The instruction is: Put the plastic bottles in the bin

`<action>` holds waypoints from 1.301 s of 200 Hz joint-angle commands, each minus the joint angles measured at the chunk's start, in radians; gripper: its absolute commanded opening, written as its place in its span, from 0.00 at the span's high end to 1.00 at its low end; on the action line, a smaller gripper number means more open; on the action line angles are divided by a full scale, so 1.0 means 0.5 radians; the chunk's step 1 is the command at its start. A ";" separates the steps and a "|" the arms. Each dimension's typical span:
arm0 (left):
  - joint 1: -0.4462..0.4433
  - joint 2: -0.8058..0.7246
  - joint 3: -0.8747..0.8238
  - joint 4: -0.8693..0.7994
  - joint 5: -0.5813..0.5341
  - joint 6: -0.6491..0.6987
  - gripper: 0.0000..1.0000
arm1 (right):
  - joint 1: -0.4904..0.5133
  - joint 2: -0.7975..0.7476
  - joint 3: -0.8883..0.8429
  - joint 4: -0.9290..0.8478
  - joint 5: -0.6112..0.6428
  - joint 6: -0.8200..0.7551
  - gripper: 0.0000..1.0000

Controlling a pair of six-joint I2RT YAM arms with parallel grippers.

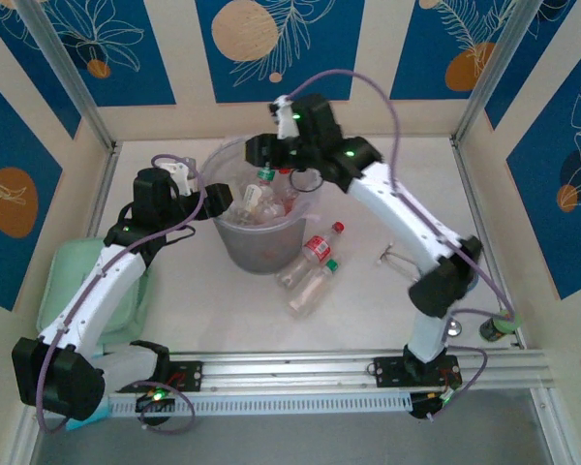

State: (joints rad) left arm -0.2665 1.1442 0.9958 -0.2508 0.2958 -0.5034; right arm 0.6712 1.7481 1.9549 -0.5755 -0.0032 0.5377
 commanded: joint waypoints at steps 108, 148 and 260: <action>-0.035 0.095 0.071 -0.011 0.070 0.051 0.16 | -0.936 -1.040 -1.911 0.367 -0.094 0.422 0.39; -0.035 0.104 0.070 -0.009 0.070 0.030 0.16 | -1.006 -0.643 -2.038 0.642 -0.319 0.523 0.37; -0.035 0.124 0.099 -0.024 0.071 0.031 0.16 | -0.907 -0.061 -2.069 1.058 -0.514 0.747 0.23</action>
State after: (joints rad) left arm -0.2665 1.1908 1.0294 -0.2501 0.2981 -0.4999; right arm 0.2104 1.6993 0.9268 -0.0811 -0.2249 0.8852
